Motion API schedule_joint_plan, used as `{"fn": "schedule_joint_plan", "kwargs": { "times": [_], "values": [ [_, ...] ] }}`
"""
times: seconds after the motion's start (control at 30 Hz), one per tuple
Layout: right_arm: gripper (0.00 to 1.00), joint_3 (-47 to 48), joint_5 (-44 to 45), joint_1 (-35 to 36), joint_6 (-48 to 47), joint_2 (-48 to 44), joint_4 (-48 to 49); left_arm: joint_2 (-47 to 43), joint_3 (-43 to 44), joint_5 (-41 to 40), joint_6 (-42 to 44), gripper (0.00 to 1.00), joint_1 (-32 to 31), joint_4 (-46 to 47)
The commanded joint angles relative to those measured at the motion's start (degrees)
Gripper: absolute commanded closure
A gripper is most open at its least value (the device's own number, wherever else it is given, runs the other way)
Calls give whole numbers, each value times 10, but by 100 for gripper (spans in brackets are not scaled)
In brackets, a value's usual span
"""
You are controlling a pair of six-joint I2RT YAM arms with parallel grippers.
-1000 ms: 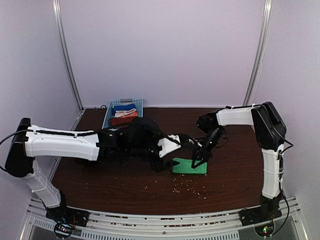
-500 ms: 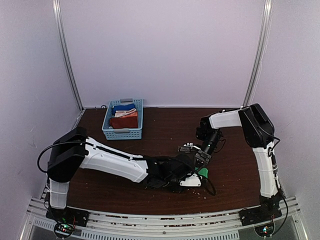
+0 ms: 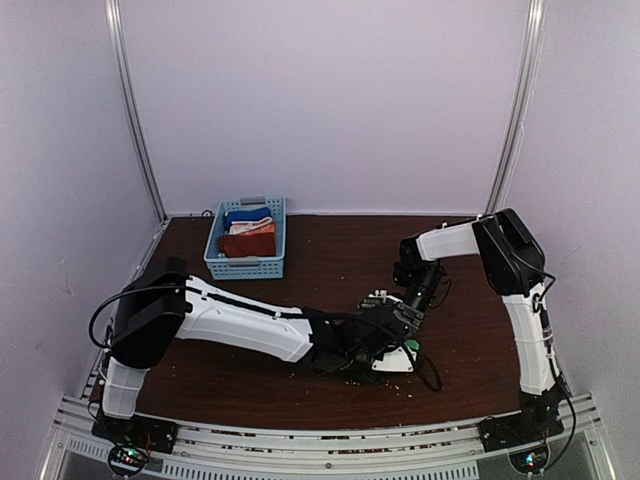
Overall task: Roll the towels
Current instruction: Roll the towel at the center of the board.
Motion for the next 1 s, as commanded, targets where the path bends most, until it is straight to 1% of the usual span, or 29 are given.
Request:
{"fn": "schedule_joint_plan", "kwargs": {
  "times": [0.0, 0.2, 0.47, 0.6, 0.67, 0.73, 0.83, 0.97],
  "values": [
    [71, -15, 70, 3, 5, 43, 50, 10, 42, 63, -16, 26, 2, -37],
    [71, -20, 62, 2, 8, 50, 50, 46, 72, 15, -21, 26, 1, -53],
    [71, -19, 47, 1, 12, 51, 50, 66, 89, 53, -26, 29, 0, -63],
    [71, -21, 41, 2, 9, 45, 49, 94, 109, 34, -22, 34, 0, -82],
    [67, -24, 35, 1, 6, 34, 49, 110, 111, 1, -21, 37, 1, -79],
    [61, -28, 25, -1, -2, 14, 49, 124, 109, -2, -19, 41, 3, -82],
    [54, -33, 23, -8, -4, -18, 49, 123, 102, 36, -21, 46, 6, -82],
    [48, -36, 25, -23, -3, -58, 49, 122, 94, 80, -22, 55, 6, -81]
  ]
}}
